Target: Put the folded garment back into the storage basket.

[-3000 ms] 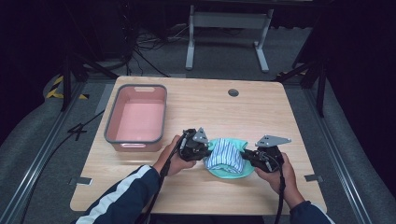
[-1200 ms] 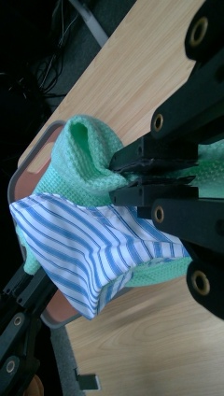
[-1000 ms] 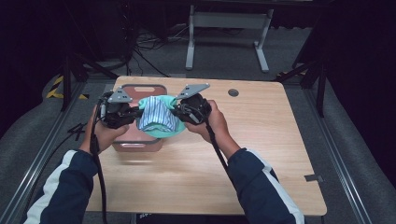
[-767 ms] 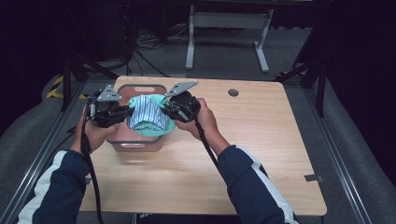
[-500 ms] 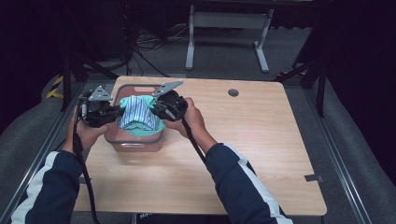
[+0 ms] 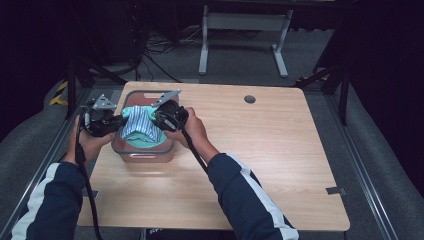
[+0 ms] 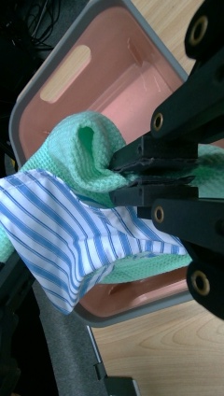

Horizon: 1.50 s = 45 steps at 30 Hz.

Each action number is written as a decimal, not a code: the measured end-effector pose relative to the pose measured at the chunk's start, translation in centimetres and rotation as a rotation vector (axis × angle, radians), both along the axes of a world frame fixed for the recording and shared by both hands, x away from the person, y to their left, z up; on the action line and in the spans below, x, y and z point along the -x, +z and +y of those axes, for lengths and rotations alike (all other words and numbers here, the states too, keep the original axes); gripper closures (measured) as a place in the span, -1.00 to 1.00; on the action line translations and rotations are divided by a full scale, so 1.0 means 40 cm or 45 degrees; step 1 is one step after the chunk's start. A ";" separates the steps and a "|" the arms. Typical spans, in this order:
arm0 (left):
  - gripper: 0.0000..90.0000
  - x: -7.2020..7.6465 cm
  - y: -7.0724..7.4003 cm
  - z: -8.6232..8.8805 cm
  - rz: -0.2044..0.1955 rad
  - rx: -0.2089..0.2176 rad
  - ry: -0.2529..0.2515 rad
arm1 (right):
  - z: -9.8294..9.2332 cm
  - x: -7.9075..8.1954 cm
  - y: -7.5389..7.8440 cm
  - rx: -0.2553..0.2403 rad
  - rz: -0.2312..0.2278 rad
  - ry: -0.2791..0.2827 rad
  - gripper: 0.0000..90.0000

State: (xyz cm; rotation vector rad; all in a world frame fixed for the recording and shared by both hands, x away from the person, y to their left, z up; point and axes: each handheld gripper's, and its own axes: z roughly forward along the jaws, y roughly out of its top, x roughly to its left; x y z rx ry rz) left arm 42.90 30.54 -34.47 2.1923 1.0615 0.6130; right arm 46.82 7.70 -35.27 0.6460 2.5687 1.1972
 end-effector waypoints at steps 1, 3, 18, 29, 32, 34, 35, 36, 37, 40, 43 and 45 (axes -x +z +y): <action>0.84 0.001 -0.005 -0.003 0.007 0.008 0.013 | 0.002 -0.001 -0.004 0.002 -0.001 -0.001 0.84; 0.84 -0.005 -0.014 -0.004 0.012 -0.009 0.009 | 0.004 -0.006 -0.015 0.001 0.011 -0.003 0.84; 0.83 -0.022 -0.062 -0.021 0.045 -0.065 0.032 | 0.007 -0.018 -0.070 0.029 0.067 -0.020 0.79; 0.58 -0.017 -0.068 -0.016 0.032 -0.050 0.073 | -0.003 -0.017 -0.088 0.076 0.091 -0.054 0.63; 0.45 -0.012 -0.062 -0.013 0.022 -0.047 0.085 | -0.008 -0.010 -0.080 0.063 0.079 -0.047 0.58; 0.42 -0.012 -0.064 -0.011 0.013 -0.038 0.085 | -0.012 -0.007 -0.080 0.068 0.073 -0.046 0.57; 0.42 -0.011 -0.064 -0.011 0.013 -0.031 0.088 | -0.015 -0.006 -0.080 0.071 0.071 -0.049 0.57; 0.41 -0.010 -0.060 -0.012 0.002 -0.043 0.087 | -0.017 -0.005 -0.080 0.067 0.072 -0.048 0.57; 0.40 -0.008 -0.059 -0.014 -0.002 -0.037 0.082 | -0.022 -0.005 -0.080 0.060 0.072 -0.045 0.55; 0.37 0.000 -0.051 -0.021 -0.016 -0.036 0.074 | -0.033 -0.004 -0.075 0.064 0.062 -0.056 0.53; 0.37 0.008 -0.047 -0.029 -0.027 -0.027 0.064 | -0.042 -0.002 -0.070 0.060 0.053 -0.053 0.52; 0.36 0.014 -0.041 -0.034 -0.035 -0.030 0.052 | -0.048 0.001 -0.066 0.059 0.047 -0.050 0.50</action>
